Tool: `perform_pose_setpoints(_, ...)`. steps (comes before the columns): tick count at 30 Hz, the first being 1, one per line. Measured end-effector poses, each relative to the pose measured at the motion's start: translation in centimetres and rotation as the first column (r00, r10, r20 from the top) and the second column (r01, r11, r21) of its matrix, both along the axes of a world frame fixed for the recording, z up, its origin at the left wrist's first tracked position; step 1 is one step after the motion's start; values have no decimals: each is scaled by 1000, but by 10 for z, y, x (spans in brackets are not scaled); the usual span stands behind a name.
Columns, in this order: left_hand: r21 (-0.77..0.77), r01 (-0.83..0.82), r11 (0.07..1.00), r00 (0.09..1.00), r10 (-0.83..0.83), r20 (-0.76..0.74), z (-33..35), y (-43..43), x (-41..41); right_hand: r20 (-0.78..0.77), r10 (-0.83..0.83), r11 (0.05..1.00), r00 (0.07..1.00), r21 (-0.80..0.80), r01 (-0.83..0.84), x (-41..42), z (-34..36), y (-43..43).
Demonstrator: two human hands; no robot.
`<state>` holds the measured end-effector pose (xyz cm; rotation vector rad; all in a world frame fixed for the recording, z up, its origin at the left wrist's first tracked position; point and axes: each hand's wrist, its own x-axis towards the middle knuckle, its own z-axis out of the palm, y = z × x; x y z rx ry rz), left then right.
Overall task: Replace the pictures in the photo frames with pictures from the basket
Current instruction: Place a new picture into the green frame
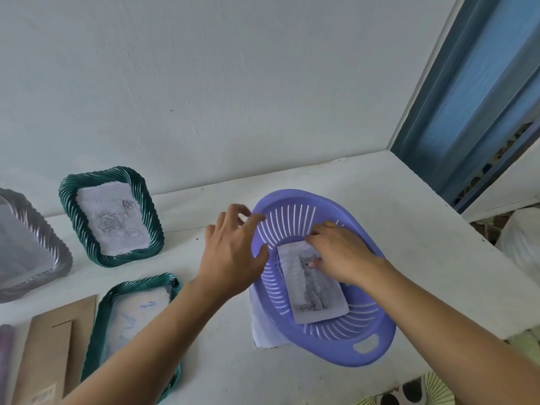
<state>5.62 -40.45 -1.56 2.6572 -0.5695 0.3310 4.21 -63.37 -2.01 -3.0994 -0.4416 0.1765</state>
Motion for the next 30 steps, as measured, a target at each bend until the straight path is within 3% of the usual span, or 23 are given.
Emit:
perform_pose_setpoints(5, -184, -71, 980, 982, 35, -187, -8, 16, -16, 53, -59, 991, 997, 122, 53, -3, 3, 4)
perform_pose_setpoints(10, -248, -103, 963, 974, 47, -223, -11, 15, -20, 81, -79, 986, 994, 156, 66, -3, 5, 7)
perform_pose_setpoints(23, -210, -137, 968, 968, 87, -235, -7, 11, -24, 180, -96, 965, 979, 256, 48, -1, -2, -1)
perform_pose_setpoints(27, -200, -123, 972, 966, 72, -248, -6, 11, -24, 158, -153, 881, 976, 469, 62, -5, 9, -1)
perform_pose_setpoints(30, -196, -125, 973, 963, 71, -261, -2, 10, -26, 115, -236, 747, 965, 657, 104, -12, 17, 1)
